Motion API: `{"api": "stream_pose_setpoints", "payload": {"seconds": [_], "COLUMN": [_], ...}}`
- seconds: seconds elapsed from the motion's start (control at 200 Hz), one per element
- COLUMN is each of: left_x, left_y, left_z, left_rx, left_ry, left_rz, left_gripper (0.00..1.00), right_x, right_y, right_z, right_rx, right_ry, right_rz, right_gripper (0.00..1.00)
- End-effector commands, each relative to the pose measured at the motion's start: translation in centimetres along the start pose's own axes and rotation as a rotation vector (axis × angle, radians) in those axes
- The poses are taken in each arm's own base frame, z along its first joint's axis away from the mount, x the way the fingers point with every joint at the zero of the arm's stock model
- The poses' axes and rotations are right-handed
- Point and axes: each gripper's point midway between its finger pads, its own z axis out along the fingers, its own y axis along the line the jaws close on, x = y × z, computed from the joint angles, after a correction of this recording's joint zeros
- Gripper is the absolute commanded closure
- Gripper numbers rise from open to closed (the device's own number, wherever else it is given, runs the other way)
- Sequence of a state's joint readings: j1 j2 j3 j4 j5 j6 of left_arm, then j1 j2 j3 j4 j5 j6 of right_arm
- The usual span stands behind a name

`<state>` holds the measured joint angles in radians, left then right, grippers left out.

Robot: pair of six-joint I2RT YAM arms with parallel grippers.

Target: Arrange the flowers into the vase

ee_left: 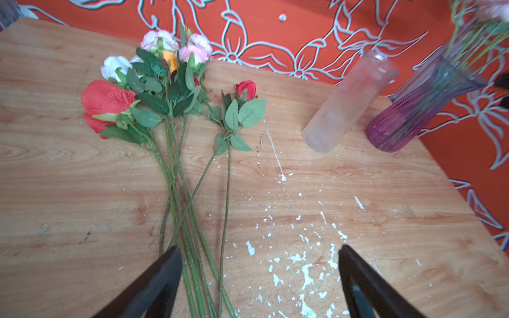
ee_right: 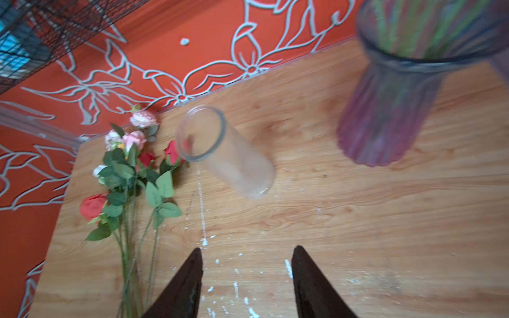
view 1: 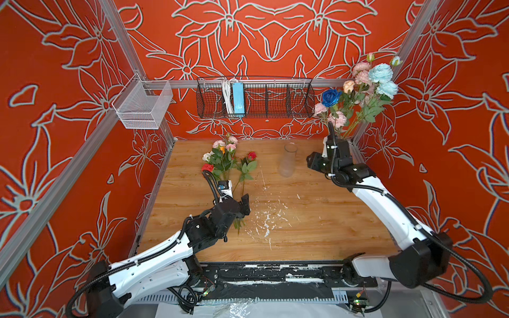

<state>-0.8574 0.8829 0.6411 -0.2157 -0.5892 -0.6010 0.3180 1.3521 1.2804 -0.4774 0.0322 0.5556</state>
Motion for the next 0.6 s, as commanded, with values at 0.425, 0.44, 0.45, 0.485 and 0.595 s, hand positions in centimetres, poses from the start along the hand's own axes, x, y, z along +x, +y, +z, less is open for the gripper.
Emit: {"api": "stream_pose_setpoints", "payload": {"seconds": [0.425, 0.44, 0.45, 0.485, 0.595], "left_x": [-1.9, -1.9, -1.9, -1.9, -2.0], "left_y": [0.1, 0.2, 0.2, 0.3, 0.5], "left_z": [0.2, 0.2, 0.2, 0.2, 0.2], "left_rx": [-0.022, -0.022, -0.021, -0.019, -0.020], "left_ry": [-0.029, -0.030, -0.030, -0.032, -0.034], "left_rz": [-0.055, -0.056, -0.056, -0.058, -0.061], "left_gripper": [0.11, 0.11, 0.11, 0.11, 0.11], "right_x": [-4.5, -4.6, -4.6, -4.7, -4.4], "right_y": [3.0, 3.0, 3.0, 2.9, 2.9], "right_z": [7.9, 8.1, 8.2, 8.5, 9.9], "right_rx": [0.055, 0.059, 0.061, 0.071, 0.088], "right_ry": [0.030, 0.029, 0.029, 0.034, 0.060], "right_rz": [-0.041, -0.043, -0.044, -0.048, -0.063], "right_gripper": [0.46, 0.46, 0.46, 0.46, 0.47]}}
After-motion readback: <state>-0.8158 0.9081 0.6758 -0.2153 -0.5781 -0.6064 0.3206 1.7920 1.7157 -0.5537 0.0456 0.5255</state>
